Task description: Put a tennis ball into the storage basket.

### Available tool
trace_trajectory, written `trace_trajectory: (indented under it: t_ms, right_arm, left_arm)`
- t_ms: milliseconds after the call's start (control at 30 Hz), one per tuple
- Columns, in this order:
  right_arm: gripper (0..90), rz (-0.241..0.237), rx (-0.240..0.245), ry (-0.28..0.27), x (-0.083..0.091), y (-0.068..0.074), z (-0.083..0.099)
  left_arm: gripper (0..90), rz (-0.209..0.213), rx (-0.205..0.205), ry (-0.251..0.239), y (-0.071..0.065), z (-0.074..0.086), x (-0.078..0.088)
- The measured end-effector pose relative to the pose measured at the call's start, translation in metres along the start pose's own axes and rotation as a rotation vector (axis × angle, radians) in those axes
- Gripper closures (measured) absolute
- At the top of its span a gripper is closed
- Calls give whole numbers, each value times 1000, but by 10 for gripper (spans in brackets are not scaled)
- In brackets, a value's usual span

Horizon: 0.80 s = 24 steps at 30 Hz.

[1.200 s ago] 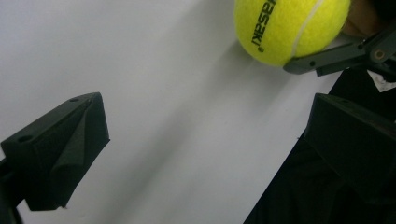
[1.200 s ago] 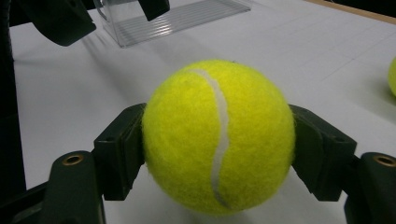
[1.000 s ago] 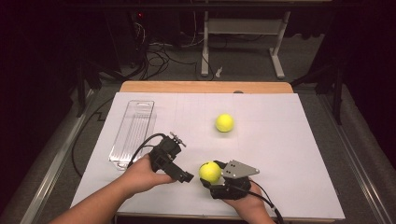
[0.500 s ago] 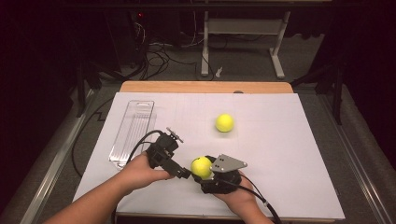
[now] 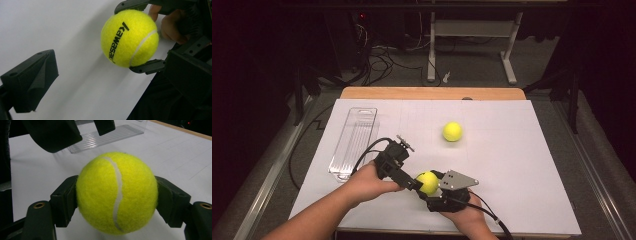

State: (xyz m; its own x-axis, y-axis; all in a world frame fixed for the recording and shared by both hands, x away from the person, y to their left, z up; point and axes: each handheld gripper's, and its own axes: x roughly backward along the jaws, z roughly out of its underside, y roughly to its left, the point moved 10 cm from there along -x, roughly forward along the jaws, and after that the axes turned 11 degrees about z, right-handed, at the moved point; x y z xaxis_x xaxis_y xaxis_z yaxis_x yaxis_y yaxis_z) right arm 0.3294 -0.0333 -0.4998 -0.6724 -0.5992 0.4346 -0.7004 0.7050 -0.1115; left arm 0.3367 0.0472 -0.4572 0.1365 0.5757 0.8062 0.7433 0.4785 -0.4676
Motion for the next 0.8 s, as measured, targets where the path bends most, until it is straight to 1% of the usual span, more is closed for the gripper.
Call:
trace_trajectory:
  t_ms: [133,267,500,800]
  right_arm:
    - [276,2,-10,-18,1,1,-3]
    - [277,-1,-6,-24,0,3,-4]
    - [276,-12,-5,-21,-3,7,-3]
    - [276,-22,-1,-23,-6,12,-4]
  left_arm:
    - [7,-6,6,2,-1,-2,-3]
    - [7,-11,9,13,-1,-2,-7]
    - [7,-24,9,25,-1,-2,-12]
    - [7,-23,14,33,-1,-2,-19]
